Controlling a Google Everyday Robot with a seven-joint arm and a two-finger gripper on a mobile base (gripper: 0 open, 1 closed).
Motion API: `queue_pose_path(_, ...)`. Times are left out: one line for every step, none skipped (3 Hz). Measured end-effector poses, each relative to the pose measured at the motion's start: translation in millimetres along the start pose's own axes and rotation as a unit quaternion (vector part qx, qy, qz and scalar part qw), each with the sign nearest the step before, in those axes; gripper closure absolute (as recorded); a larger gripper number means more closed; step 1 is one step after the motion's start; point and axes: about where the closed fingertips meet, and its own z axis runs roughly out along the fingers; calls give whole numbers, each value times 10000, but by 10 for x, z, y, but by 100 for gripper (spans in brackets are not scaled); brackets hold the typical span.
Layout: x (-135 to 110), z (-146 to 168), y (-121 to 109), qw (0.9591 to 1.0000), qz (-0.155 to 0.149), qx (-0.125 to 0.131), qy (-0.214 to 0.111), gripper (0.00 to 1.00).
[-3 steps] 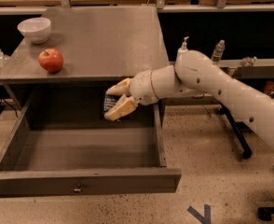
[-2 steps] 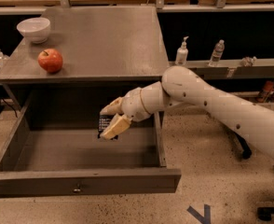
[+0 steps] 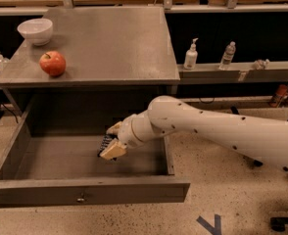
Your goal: Place rxbar blueberry into top drawer
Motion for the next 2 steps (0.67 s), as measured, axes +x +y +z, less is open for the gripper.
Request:
queue_pose_path(60,148,13,9988,406,268,-71,5)
queue_pose_path(47,162,-16,9983,452,350,-116,0)
